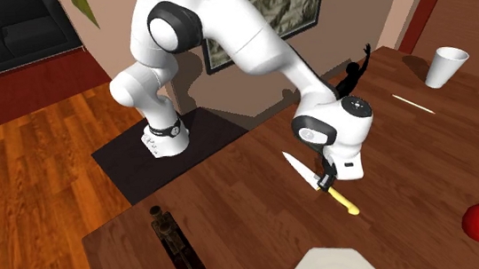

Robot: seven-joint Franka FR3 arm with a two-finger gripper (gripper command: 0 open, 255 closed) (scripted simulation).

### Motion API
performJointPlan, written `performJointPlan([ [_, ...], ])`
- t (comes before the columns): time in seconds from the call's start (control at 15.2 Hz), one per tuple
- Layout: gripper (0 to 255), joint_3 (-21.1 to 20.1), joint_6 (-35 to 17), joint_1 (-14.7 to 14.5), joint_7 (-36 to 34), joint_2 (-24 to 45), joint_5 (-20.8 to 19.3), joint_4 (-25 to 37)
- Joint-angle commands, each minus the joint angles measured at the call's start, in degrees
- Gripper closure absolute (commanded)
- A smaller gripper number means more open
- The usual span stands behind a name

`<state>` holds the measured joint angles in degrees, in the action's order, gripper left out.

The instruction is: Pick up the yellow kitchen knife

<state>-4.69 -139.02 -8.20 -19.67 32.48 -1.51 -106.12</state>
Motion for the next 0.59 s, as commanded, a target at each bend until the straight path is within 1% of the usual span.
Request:
performJointPlan([
  [0.0, 255, 0.01, 0.01, 0.05, 0.05, -0.08, 0.01, -0.12],
  [0.53, 255, -0.26, 4.44, 0.26, 0.18, -4.34, 0.37, 0.06],
])
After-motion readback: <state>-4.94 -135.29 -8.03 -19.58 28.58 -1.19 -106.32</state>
